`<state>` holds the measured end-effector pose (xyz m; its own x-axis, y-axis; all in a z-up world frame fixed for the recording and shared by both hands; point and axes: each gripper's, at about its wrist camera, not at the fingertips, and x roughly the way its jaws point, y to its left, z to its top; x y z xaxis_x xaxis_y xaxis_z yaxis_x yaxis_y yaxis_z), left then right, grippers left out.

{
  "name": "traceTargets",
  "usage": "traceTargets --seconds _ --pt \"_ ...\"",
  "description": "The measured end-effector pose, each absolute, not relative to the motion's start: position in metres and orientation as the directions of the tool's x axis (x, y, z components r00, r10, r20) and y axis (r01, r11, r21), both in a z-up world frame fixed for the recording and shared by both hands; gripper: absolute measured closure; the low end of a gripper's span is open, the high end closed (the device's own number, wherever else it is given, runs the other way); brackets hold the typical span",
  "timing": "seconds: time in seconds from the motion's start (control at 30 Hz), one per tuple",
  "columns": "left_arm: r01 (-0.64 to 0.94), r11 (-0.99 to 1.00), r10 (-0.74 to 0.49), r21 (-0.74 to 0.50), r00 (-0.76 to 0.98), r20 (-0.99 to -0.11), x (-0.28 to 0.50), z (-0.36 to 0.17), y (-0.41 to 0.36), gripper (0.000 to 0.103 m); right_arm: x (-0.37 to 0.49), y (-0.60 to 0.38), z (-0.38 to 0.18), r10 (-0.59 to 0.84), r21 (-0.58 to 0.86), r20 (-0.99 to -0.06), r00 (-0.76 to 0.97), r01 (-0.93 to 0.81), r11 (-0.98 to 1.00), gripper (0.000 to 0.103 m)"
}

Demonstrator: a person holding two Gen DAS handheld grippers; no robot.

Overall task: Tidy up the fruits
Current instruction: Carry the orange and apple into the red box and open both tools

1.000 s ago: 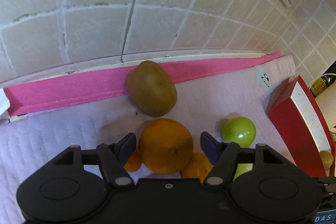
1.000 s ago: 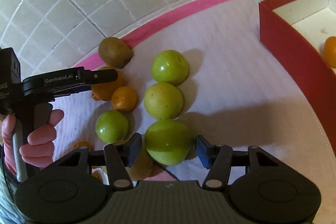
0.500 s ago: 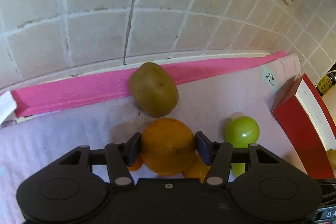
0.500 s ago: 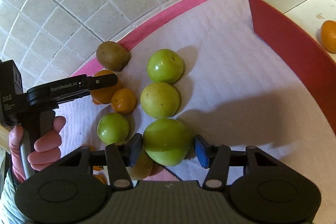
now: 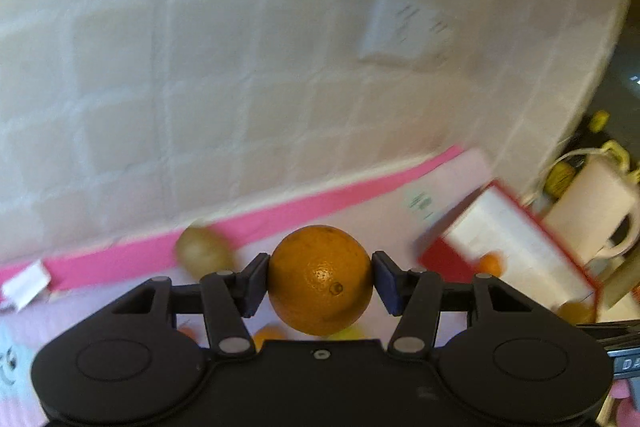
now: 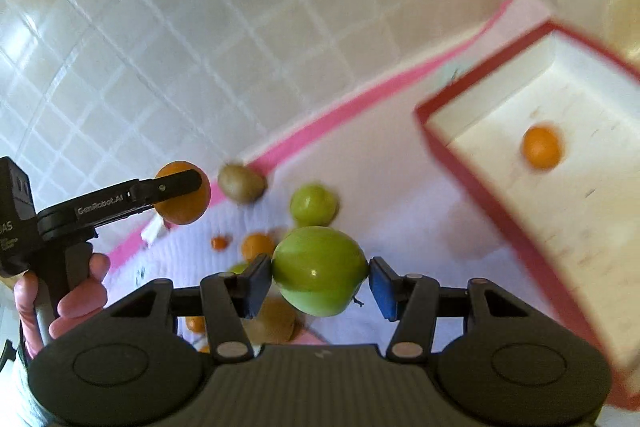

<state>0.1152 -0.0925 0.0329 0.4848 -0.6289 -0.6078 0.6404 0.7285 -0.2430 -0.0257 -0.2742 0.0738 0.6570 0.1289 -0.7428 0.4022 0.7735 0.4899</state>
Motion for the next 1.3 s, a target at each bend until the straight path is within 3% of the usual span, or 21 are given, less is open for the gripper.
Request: traceTargets --seconds 0.23,0.4,0.6,0.77,1.3 --pt "0.758 0.596 -0.753 -0.265 0.413 -0.512 0.094 0.089 -0.182 0.037 -0.077 -0.342 0.128 -0.123 0.378 -0.702 0.701 0.514 0.77 0.048" --pt "0.821 0.505 -0.788 -0.267 0.312 -0.531 0.091 0.089 -0.268 0.037 -0.099 -0.39 0.13 -0.258 0.287 -0.715 0.649 0.61 0.738 0.048" --pt "0.82 0.445 -0.759 -0.36 0.132 -0.637 0.102 0.033 -0.366 0.037 -0.091 -0.425 0.077 -0.222 0.264 -0.795 0.564 0.652 0.711 0.048" --pt "0.833 0.429 -0.681 -0.348 0.045 -0.731 0.098 -0.022 -0.425 0.037 -0.08 -0.431 0.031 -0.166 0.274 -0.839 0.519 0.666 0.694 0.048" --pt "0.843 0.43 -0.611 -0.323 0.008 -0.792 0.1 -0.07 -0.464 0.036 -0.059 -0.43 -0.008 -0.166 0.136 -0.906 0.389 0.639 0.757 0.047"
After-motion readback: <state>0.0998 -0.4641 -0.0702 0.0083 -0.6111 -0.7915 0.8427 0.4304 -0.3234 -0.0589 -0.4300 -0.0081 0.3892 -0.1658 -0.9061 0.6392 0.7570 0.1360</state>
